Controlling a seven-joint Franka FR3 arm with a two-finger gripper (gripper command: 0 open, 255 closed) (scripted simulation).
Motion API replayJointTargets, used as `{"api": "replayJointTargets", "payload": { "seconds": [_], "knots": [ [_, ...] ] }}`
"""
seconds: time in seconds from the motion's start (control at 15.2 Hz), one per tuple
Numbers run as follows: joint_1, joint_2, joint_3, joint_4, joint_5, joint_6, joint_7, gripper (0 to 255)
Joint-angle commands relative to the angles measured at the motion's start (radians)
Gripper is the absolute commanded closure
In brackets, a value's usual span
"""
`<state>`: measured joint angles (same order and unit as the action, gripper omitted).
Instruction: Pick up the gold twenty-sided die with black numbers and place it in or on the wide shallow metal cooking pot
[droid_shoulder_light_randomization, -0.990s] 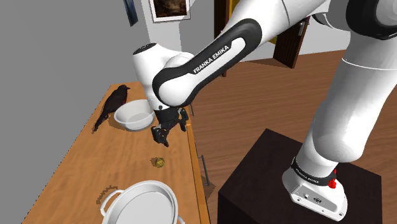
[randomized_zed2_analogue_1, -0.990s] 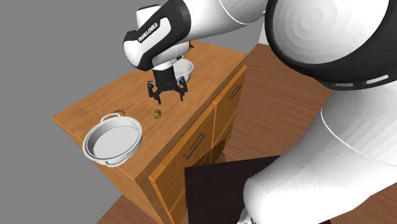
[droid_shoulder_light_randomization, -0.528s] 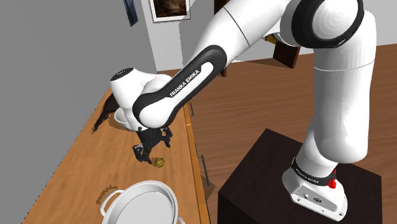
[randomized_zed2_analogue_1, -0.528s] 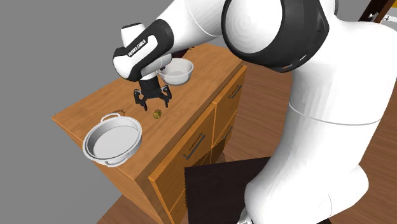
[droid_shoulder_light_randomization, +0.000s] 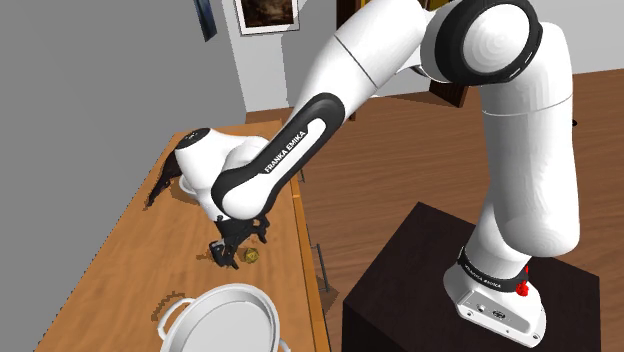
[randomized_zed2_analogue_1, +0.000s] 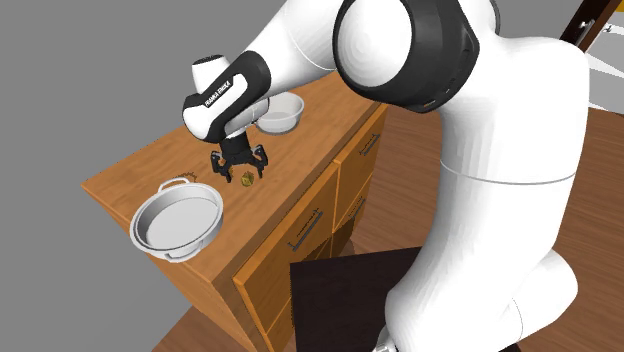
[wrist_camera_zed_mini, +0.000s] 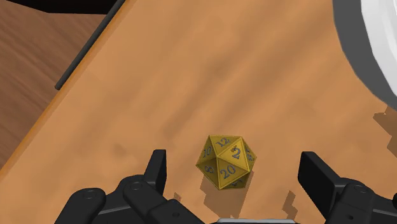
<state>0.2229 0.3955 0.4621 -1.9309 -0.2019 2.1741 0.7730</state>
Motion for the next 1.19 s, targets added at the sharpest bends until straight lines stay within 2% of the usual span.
{"api": "replayJointTargets", "payload": {
  "seconds": [0.0, 0.46, 0.53, 1.12],
  "knots": [
    [0.0, 0.006, -0.003, -0.01, -0.005, 0.016, 0.002, 0],
    [0.0, 0.006, -0.003, -0.01, -0.005, 0.016, 0.002, 0],
    [0.0, 0.006, -0.003, -0.01, -0.005, 0.016, 0.002, 255],
    [0.0, 0.006, -0.003, -0.01, -0.005, 0.016, 0.002, 255]
  ]
}}
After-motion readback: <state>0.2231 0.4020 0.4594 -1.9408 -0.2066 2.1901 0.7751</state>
